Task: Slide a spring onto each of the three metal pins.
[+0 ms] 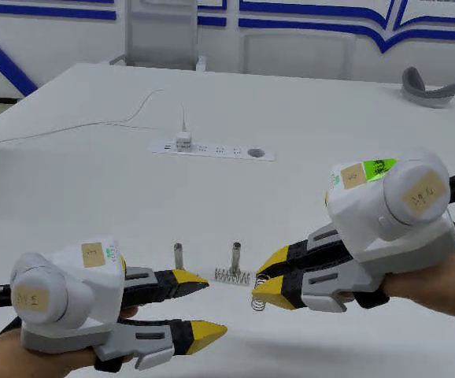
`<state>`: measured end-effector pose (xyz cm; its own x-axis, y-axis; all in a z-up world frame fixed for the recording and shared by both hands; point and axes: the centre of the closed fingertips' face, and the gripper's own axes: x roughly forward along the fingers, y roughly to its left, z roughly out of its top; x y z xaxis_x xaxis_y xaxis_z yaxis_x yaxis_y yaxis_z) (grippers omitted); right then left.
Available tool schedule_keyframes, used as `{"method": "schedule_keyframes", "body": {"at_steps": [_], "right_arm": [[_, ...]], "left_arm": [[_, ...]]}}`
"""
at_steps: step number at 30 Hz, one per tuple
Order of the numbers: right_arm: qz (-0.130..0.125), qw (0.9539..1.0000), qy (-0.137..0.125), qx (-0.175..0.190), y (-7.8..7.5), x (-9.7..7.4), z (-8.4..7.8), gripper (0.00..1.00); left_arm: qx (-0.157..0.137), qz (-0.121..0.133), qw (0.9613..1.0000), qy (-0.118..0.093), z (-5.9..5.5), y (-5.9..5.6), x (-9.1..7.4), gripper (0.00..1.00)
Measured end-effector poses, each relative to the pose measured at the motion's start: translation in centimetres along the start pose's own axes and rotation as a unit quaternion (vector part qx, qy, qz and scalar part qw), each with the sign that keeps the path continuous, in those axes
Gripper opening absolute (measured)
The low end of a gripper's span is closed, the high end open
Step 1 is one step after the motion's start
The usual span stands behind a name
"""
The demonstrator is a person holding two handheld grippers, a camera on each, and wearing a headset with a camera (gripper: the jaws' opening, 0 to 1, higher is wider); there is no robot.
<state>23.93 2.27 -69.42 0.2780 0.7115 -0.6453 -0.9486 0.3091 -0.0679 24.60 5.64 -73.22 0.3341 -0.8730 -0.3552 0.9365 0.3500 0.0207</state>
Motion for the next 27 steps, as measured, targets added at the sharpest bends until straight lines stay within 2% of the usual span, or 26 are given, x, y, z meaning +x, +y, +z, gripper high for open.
{"method": "schedule_keyframes", "body": {"at_steps": [12,27], "right_arm": [[-0.019,0.9997,0.000,0.014,-1.3,-1.1,-0.6,0.12],[-0.054,0.9981,-0.004,0.031,-4.0,-2.8,-0.9,0.12]], "left_arm": [[-0.015,0.020,0.9997,-0.001,-0.7,0.7,-1.1,0.42],[-0.032,0.041,0.9987,0.000,-1.7,1.2,-2.1,0.44]]}}
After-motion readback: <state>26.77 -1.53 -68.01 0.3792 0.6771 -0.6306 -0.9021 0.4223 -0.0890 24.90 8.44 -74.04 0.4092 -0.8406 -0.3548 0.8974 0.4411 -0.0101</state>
